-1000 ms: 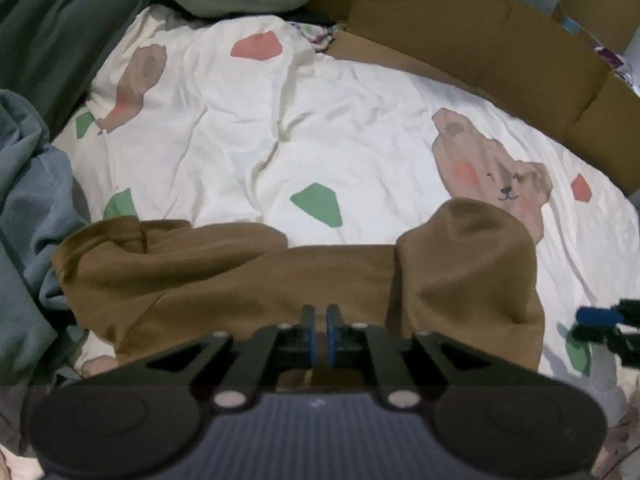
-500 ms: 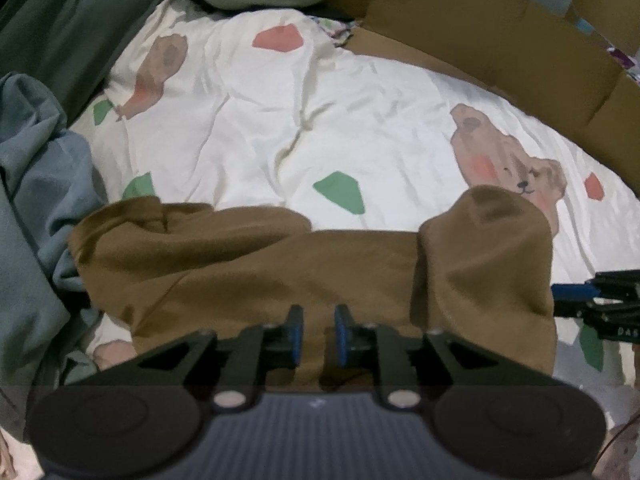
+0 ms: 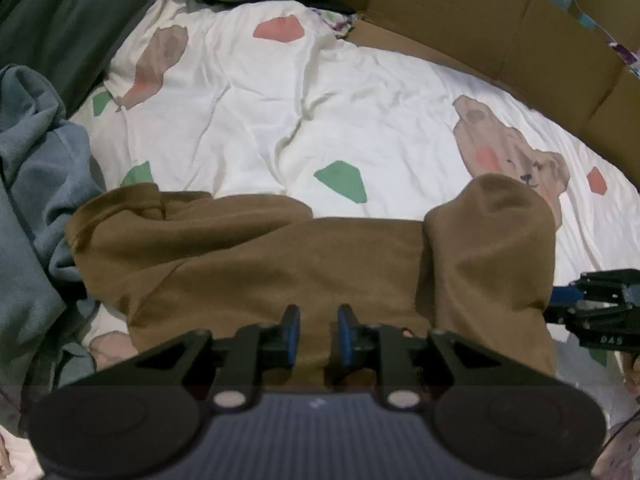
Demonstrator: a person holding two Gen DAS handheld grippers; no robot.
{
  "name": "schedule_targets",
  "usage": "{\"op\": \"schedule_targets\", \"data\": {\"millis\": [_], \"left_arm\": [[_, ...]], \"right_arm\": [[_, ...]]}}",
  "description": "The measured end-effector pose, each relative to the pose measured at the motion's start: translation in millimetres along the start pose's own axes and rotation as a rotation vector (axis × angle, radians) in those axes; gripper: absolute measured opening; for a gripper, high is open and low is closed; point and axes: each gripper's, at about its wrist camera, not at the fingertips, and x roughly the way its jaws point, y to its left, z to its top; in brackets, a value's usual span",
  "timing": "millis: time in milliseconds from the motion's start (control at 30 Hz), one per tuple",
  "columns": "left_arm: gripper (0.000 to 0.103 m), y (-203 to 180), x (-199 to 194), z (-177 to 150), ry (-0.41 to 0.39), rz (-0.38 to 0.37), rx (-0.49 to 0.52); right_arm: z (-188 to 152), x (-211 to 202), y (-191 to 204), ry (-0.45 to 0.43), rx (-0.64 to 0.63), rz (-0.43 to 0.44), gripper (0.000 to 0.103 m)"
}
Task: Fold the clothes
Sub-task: 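Close the right gripper on the brown T-shirt while the left gripper holds it, then lift the brown T-shirt off the duvet with both grippers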
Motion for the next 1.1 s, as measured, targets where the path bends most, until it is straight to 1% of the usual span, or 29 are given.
{"op": "schedule_targets", "data": {"millis": [100,133,200,400,600,700,900,1100], "left_arm": [[0.023,-2.3,0.0,-0.4,0.000,-0.001,0.005],[0.023,-2.4,-0.4,-0.6,-0.001,-0.001,0.006],[0.024,-1.7,-2.0,-0.9,-0.006,0.001,0.005],[0.024,1.6,-5.0,-3.7,-0.017,0.002,-0.027],[0.026,3.2,-4.7,-9.9,-0.040,-0.008,-0.061],[0.026,5.1,-2.8,-16.0,-0.056,-0.008,-0.093],[0.026,8.5,8.7,-33.0,-0.053,-0.016,-0.155],[0.026,15.5,12.3,-37.7,-0.062,-0.019,-0.172]], "right_arm": [[-1.2,-0.4,4.2,0.021,-0.043,-0.016,0.008],[-1.0,-2.5,5.1,0.024,-0.065,-0.022,0.006],[0.0,-10.6,3.6,0.027,-0.067,-0.022,0.004],[4.5,-54.3,8.3,0.003,-0.059,-0.028,0.004],[10.5,-91.5,32.3,0.001,-0.087,-0.041,0.003],[15.0,-111.5,45.2,0.005,-0.097,-0.040,0.003],[32.0,-153.5,67.9,0.001,-0.111,-0.059,0.003],[52.1,-187.0,79.9,0.002,-0.119,-0.088,0.003]]}}
